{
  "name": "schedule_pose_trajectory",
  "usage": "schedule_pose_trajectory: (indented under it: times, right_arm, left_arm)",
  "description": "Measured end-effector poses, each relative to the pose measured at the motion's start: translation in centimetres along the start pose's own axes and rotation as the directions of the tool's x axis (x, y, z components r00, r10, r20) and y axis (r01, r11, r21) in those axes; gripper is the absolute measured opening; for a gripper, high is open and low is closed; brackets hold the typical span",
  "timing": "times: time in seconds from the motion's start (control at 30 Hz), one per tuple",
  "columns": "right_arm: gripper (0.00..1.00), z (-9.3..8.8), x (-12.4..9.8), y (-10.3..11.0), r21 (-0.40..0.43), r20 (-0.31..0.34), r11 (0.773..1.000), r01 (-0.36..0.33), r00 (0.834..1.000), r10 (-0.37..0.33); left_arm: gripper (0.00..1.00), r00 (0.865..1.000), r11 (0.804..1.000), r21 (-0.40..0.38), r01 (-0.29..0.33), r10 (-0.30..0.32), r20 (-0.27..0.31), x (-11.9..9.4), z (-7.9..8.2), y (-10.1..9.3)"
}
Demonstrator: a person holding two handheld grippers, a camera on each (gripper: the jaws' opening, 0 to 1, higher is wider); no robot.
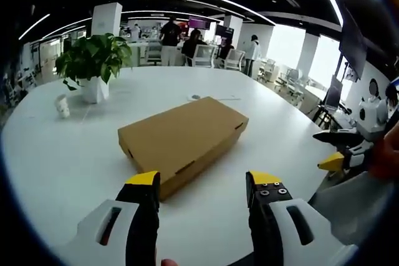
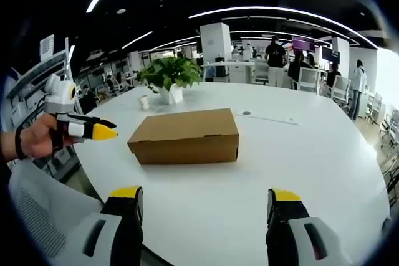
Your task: Operate the shoe box by opening the lid, removing the specified soft item, and placing it in the target area until the item is outside and the box remains undamaged.
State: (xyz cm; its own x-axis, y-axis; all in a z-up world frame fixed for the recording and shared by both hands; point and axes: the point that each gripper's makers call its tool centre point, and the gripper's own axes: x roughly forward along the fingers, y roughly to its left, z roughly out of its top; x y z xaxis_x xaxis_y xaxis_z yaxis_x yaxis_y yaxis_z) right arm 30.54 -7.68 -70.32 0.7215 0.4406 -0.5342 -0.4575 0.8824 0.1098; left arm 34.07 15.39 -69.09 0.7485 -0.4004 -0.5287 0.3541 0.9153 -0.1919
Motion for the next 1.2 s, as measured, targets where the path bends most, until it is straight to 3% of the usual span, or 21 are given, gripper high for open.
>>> schedule_pose_trajectory:
  times: [1.2]
  right_arm:
    - [0.79, -0.04, 0.31, 0.15, 0.015, 0.000, 1.000, -0.008, 1.000, 0.008]
  left_arm:
    - [0.57, 1.000, 0.999, -0.031, 0.029, -0.029, -0.007, 0.24, -0.19, -0.30]
